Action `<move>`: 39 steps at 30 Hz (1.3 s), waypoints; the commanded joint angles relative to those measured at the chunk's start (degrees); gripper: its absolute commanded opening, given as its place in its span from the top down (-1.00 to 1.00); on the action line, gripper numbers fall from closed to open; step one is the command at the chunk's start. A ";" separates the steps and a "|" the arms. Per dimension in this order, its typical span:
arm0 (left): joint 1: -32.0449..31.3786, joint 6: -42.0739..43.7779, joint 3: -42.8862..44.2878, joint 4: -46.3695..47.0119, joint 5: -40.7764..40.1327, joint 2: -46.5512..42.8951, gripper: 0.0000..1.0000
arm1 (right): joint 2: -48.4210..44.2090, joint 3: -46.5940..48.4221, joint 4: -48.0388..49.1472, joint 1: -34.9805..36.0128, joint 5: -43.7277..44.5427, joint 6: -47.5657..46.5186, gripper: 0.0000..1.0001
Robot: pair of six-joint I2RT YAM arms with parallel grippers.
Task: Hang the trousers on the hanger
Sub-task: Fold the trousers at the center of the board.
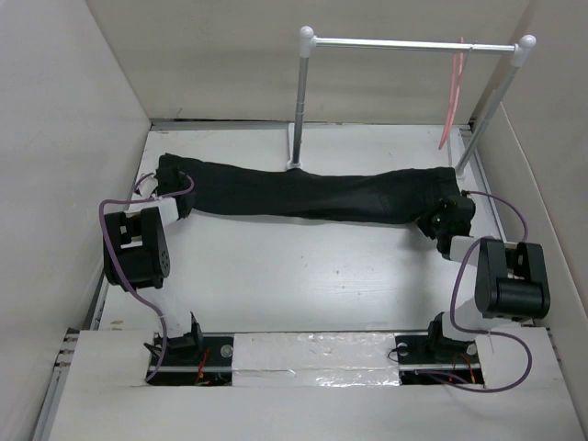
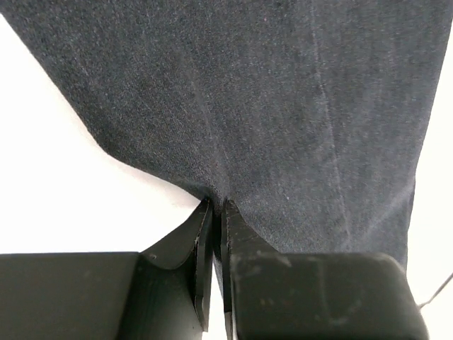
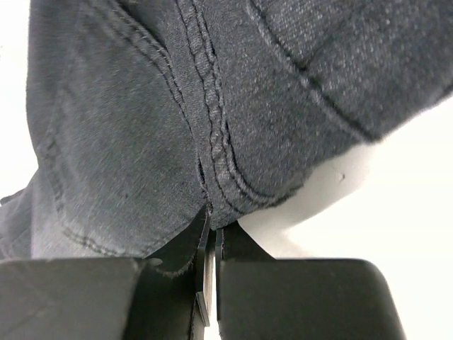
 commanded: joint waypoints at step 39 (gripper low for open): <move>-9.27 0.25 -24.68 -1.66 -0.97 -56.37 0.79 | -45.06 -11.80 -31.49 -21.19 -0.15 -17.27 -1.00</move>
